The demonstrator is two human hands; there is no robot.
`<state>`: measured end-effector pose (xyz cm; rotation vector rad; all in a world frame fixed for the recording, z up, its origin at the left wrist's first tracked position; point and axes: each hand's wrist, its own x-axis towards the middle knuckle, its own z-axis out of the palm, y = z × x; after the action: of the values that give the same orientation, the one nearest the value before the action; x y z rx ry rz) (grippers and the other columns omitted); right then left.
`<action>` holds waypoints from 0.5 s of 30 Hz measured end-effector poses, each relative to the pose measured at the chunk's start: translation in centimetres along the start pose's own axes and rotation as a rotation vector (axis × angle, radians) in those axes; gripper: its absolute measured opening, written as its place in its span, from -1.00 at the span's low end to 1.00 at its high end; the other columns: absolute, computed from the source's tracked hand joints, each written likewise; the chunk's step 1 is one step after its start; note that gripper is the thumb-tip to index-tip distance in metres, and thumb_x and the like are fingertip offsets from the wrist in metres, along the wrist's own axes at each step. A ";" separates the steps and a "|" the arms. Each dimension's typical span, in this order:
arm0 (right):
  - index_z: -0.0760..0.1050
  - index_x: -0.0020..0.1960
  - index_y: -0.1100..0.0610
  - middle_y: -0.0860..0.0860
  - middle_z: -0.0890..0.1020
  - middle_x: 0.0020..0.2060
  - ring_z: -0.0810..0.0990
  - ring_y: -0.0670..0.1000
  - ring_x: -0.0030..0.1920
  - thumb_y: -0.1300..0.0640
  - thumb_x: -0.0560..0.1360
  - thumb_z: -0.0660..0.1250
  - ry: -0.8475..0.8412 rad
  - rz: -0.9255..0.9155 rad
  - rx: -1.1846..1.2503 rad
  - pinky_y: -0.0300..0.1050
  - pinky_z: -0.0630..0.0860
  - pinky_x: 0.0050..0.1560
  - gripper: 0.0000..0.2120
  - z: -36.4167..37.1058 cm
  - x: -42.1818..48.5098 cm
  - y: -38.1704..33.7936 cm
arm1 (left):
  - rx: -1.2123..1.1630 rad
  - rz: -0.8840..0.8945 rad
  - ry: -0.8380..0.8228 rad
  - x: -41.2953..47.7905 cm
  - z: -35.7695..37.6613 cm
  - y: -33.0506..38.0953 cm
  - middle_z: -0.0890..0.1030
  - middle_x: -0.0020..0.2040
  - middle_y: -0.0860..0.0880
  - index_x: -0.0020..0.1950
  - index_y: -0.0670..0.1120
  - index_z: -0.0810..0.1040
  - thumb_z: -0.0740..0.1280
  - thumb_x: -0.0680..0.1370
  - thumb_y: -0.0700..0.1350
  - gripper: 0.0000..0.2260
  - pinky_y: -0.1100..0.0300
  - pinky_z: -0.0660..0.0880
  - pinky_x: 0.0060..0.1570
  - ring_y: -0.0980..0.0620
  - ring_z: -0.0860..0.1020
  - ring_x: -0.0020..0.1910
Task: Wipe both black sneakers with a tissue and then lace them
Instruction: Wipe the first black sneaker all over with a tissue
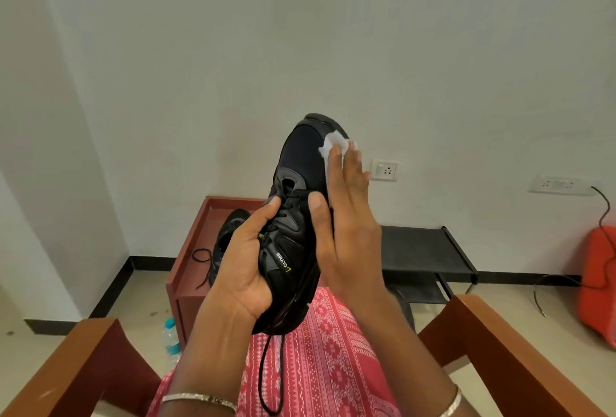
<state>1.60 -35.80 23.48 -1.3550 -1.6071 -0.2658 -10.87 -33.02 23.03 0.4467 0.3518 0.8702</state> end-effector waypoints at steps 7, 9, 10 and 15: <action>0.07 0.60 0.24 0.13 0.04 0.61 -0.03 0.12 0.62 0.11 0.68 0.15 -0.030 -0.057 -0.039 0.28 0.14 0.54 -0.45 1.7 -4.6 -0.2 | -0.035 0.013 0.010 -0.2 0.2 0.3 0.65 0.22 -0.20 0.21 -0.19 0.67 0.34 0.57 0.01 -0.66 0.03 0.65 0.05 -0.11 0.68 0.12; 0.05 0.60 0.25 0.13 0.02 0.61 -0.06 0.10 0.62 0.11 0.69 0.14 -0.018 -0.058 -0.024 0.26 0.12 0.55 -0.45 1.1 -2.5 -0.3 | -0.020 0.005 0.007 -0.2 0.3 0.4 0.64 0.24 -0.19 0.27 -0.17 0.64 0.34 0.59 0.01 -0.65 0.04 0.65 0.05 -0.12 0.67 0.14; 0.03 0.61 0.24 0.11 0.01 0.62 -0.08 0.08 0.62 0.10 0.70 0.13 -0.013 -0.043 -0.013 0.23 0.10 0.56 -0.45 0.8 -1.3 -0.3 | -0.001 0.007 0.005 -0.2 0.3 0.3 0.63 0.26 -0.19 0.30 -0.16 0.62 0.33 0.60 0.01 -0.64 0.03 0.63 0.07 -0.13 0.66 0.16; 0.04 0.63 0.12 0.00 0.05 0.62 -0.06 -0.04 0.61 0.02 0.71 0.07 0.034 0.017 0.013 0.08 0.05 0.59 -0.47 -0.9 2.8 0.0 | 0.090 0.045 0.011 0.1 0.2 0.0 0.63 0.25 -0.22 0.33 -0.12 0.60 0.33 0.60 0.01 -0.65 -0.12 0.50 0.27 -0.21 0.63 0.20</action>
<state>2.38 -34.60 26.07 -1.3472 -1.5662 -0.2668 -10.68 -32.96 23.14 0.5353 0.3930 0.9034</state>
